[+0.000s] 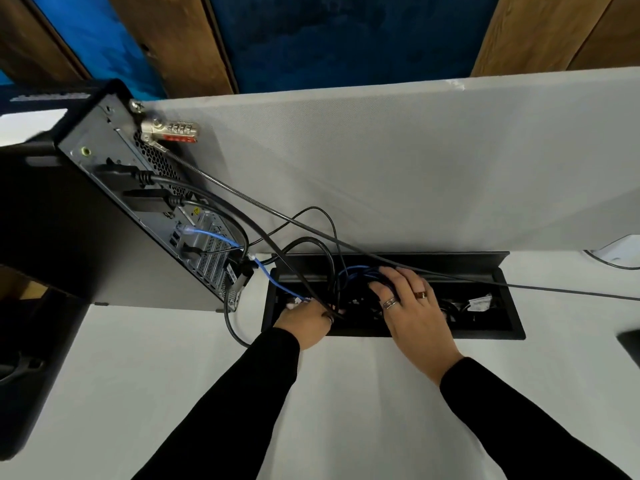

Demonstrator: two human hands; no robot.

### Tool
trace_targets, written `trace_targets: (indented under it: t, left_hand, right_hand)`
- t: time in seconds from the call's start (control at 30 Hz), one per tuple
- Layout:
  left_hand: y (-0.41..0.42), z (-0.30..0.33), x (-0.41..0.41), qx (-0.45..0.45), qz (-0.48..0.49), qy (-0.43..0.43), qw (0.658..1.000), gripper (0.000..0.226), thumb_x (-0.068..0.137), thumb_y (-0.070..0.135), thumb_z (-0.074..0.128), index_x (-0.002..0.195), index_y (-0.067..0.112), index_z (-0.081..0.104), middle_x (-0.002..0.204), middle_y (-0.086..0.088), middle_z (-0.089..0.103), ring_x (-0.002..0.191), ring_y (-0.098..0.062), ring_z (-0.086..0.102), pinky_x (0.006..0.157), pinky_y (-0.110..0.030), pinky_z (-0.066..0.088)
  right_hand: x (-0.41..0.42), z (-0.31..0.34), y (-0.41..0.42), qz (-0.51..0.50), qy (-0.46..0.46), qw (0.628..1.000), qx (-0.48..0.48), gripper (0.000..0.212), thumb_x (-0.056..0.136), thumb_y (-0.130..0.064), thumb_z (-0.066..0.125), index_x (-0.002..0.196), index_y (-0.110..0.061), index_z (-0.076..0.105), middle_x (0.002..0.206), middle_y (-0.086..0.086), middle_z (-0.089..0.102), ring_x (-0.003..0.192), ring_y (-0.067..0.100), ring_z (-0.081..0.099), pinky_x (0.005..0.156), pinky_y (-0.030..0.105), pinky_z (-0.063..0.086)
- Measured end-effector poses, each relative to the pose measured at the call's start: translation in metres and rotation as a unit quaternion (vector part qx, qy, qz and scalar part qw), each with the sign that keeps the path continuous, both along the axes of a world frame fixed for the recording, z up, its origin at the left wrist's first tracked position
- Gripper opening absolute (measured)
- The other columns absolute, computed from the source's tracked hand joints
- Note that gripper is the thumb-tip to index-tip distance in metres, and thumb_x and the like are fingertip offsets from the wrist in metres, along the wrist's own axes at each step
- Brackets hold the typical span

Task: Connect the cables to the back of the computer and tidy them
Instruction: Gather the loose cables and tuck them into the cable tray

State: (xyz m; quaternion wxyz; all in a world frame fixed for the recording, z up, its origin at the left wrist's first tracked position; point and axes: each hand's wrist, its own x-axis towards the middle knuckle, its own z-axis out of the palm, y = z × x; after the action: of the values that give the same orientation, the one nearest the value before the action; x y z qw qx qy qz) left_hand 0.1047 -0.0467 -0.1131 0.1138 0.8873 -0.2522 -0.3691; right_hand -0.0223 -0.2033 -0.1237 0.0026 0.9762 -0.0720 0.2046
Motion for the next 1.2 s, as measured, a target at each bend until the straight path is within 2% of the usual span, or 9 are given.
trace_targets:
  t: [0.1,0.23,0.4,0.5,0.7,0.83,0.97,1.1,1.2]
  left_hand:
    - [0.006,0.018,-0.006,-0.001,-0.046,0.030,0.999,0.037,0.093,0.032,0.041,0.128,0.026,0.052,0.132,-0.001,0.053,0.127,-0.024,0.043,0.109,-0.037,0.027]
    - [0.008,0.017,-0.011,-0.025,-0.062,0.035,0.997,0.064,0.075,0.076,0.035,0.130,0.044,0.045,0.139,0.008,0.049,0.132,-0.018,0.038,0.110,-0.040,0.019]
    - [-0.001,0.005,-0.024,-0.037,0.023,-0.073,0.996,0.045,0.091,0.059,0.030,0.113,0.034,0.060,0.115,0.000,0.067,0.113,-0.021,0.055,0.103,-0.040,0.025]
    - [-0.002,0.002,-0.022,-0.012,0.024,-0.106,0.994,0.047,0.092,0.057,0.029,0.108,0.029,0.063,0.107,-0.001,0.068,0.108,-0.022,0.058,0.099,-0.039,0.029]
    - [-0.002,0.005,-0.021,0.022,0.008,-0.157,0.987,0.046,0.092,0.056,0.030,0.107,0.031,0.064,0.108,0.000,0.067,0.107,-0.021,0.057,0.099,-0.037,0.030]
    - [0.014,0.006,-0.008,-0.107,0.025,0.048,0.993,0.029,0.089,0.037,0.055,0.116,0.029,0.063,0.113,0.006,0.065,0.112,-0.013,0.057,0.095,-0.023,0.041]
    - [0.035,0.009,0.010,-0.228,0.140,0.131,0.955,0.053,0.081,-0.014,0.040,0.070,0.028,0.072,0.099,-0.012,0.062,0.095,-0.019,0.053,0.076,-0.019,0.041]
    - [0.036,0.007,0.010,-0.287,0.159,0.124,0.936,0.072,0.077,-0.026,0.027,0.055,0.026,0.073,0.093,0.001,0.070,0.088,-0.005,0.062,0.076,-0.005,0.042]
    - [0.037,0.000,0.015,-0.309,0.185,0.140,0.922,0.068,0.074,-0.028,0.029,0.049,0.020,0.071,0.093,0.002,0.073,0.095,-0.008,0.066,0.087,-0.015,0.045]
  right_hand:
    - [0.003,-0.007,0.003,0.001,0.013,0.997,0.074,0.052,0.077,0.002,0.063,0.125,-0.012,0.048,0.137,0.015,0.048,0.128,0.034,0.040,0.100,0.049,0.045]
    - [0.008,-0.005,0.001,-0.043,-0.032,0.990,0.134,0.035,0.091,-0.020,0.045,0.125,-0.011,0.043,0.129,0.014,0.055,0.118,0.030,0.049,0.099,0.043,0.045]
    - [0.013,-0.010,-0.002,-0.080,0.018,0.986,0.147,0.044,0.070,-0.008,0.079,0.109,-0.003,0.061,0.079,0.016,0.070,0.060,0.029,0.067,0.052,0.029,0.055]
    - [0.012,-0.009,-0.004,-0.070,0.060,0.990,0.106,0.038,0.063,-0.009,0.083,0.098,-0.003,0.067,0.070,0.013,0.069,0.053,0.025,0.066,0.044,0.023,0.051]
    - [0.017,0.000,-0.004,-0.066,0.206,0.954,0.208,0.032,0.099,-0.027,0.036,0.123,-0.009,0.049,0.096,0.016,0.068,0.085,0.031,0.066,0.063,0.029,0.045]
    - [0.026,0.007,-0.013,-0.065,0.264,0.909,0.317,0.032,0.100,-0.025,0.037,0.124,-0.008,0.050,0.094,0.016,0.068,0.085,0.028,0.066,0.062,0.023,0.039]
    - [0.046,0.001,-0.020,-0.066,0.333,0.865,0.369,0.033,0.100,-0.024,0.036,0.118,-0.003,0.054,0.112,0.019,0.064,0.103,0.030,0.060,0.077,0.026,0.040]
    - [0.057,-0.008,-0.025,-0.080,0.390,0.828,0.395,0.045,0.101,-0.031,0.032,0.134,-0.002,0.041,0.135,0.017,0.049,0.125,0.029,0.045,0.100,0.029,0.033]
    - [0.057,-0.016,-0.028,-0.089,0.389,0.808,0.434,0.044,0.099,-0.035,0.035,0.128,-0.005,0.047,0.115,0.011,0.055,0.111,0.025,0.050,0.095,0.030,0.034]
